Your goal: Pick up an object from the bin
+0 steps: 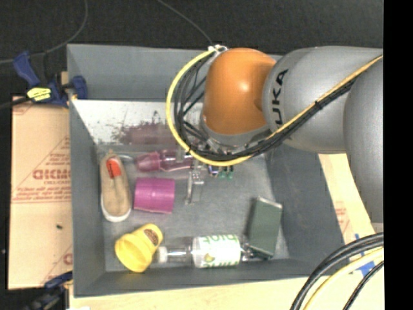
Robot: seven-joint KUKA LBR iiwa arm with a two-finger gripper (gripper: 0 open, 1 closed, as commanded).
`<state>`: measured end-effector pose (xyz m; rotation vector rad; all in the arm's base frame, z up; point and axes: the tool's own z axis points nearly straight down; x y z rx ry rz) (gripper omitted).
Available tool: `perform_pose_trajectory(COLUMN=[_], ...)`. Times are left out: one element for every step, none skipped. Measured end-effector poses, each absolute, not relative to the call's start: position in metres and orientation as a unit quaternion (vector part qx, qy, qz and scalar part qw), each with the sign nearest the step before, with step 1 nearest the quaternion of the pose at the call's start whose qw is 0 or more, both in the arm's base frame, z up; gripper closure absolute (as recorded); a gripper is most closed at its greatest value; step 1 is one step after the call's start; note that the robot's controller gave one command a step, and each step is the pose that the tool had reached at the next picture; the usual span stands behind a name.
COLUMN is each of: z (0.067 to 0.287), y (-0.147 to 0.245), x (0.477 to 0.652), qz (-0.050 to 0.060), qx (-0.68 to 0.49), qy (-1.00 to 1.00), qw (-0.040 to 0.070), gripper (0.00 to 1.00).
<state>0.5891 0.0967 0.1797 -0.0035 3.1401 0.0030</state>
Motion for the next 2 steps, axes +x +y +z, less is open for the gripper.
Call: perform_pose_trajectory(z=[0.121,0.081], y=[0.101,0.095], x=[0.605,0.607], qz=[0.000,0.001], qx=[-0.077,-0.169], qy=[0.997,0.986], qw=[0.002,0.001], gripper=[0.00,0.00])
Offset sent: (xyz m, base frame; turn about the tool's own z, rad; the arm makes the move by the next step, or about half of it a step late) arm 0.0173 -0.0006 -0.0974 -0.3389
